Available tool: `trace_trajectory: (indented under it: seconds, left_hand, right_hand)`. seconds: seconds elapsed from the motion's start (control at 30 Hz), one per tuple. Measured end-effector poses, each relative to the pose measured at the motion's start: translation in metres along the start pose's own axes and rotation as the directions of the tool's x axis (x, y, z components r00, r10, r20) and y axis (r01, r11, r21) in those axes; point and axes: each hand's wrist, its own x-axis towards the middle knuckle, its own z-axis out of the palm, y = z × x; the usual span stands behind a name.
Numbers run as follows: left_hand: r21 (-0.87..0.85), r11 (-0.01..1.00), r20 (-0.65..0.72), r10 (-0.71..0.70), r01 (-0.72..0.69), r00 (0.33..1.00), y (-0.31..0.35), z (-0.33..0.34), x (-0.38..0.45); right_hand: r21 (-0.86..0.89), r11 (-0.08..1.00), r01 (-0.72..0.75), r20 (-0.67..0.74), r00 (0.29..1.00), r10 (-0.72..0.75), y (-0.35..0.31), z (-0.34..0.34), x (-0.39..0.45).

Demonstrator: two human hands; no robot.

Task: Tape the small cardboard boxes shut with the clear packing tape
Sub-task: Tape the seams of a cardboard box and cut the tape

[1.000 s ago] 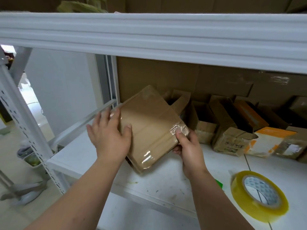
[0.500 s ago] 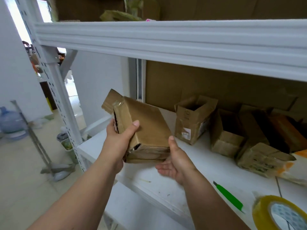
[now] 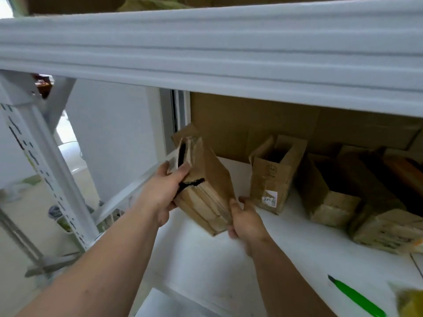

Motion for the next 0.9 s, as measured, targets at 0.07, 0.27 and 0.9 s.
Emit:
trace_trajectory:
  seconds: [0.07, 0.27, 0.9]
  left_hand:
    - [0.011, 1.0, -0.002, 0.018, -0.018, 1.0, 0.003, -0.002, 0.016]
    - [-0.055, 0.998, 0.146, -0.004, 0.012, 0.989, 0.022, -0.003, 0.047]
    - [0.502, 0.809, 0.387, 0.105, -0.305, 0.916, -0.062, 0.024, 0.112]
  right_hand:
    - [0.149, 0.989, -0.022, -0.011, 1.0, 0.024, -0.003, 0.009, 0.007]
    - [0.088, 0.992, -0.091, 0.101, 0.992, 0.082, -0.014, 0.01, 0.011]
    - [-0.209, 0.975, 0.077, -0.348, 0.926, -0.147, -0.014, 0.023, 0.019]
